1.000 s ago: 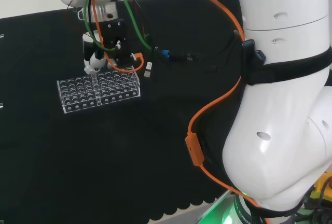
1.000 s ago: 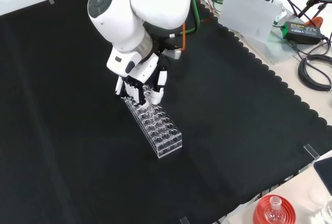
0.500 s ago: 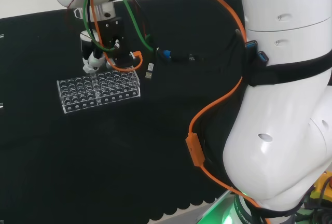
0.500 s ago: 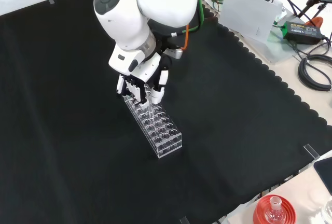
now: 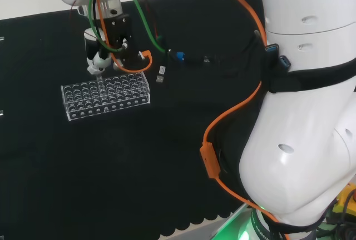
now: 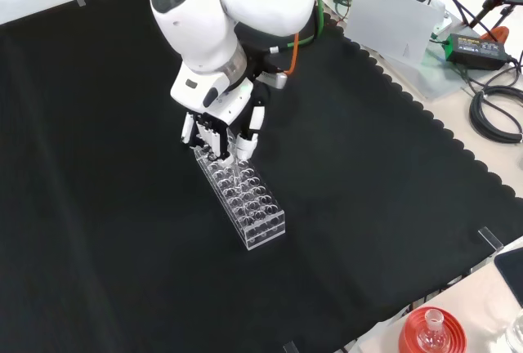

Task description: Pick up the test tube.

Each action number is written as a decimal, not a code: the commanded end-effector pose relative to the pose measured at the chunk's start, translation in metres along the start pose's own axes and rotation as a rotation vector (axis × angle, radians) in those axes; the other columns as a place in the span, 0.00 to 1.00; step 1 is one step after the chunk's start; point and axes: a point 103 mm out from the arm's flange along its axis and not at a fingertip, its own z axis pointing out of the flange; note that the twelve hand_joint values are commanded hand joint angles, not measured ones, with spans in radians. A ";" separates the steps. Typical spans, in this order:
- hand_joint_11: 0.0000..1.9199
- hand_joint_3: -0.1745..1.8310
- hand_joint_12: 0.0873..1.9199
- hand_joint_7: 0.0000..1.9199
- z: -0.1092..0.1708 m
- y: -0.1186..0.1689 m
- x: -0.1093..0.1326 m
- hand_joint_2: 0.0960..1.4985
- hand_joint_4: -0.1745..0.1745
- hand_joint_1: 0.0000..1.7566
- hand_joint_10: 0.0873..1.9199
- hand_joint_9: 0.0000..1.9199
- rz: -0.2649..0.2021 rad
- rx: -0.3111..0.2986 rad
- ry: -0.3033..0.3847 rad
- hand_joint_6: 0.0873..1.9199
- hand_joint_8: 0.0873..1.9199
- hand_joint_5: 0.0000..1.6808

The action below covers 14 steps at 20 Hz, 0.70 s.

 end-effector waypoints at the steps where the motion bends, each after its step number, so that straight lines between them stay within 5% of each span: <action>1: 0.31 0.00 0.66 0.71 -0.019 -0.007 -0.001 0.68 0.00 0.81 0.11 0.67 -0.009 -0.017 -0.022 0.26 0.32 0.74; 14: 0.31 0.00 0.66 0.72 -0.077 -0.023 -0.003 0.68 0.00 0.81 0.07 0.69 -0.016 -0.078 -0.067 0.23 0.31 0.75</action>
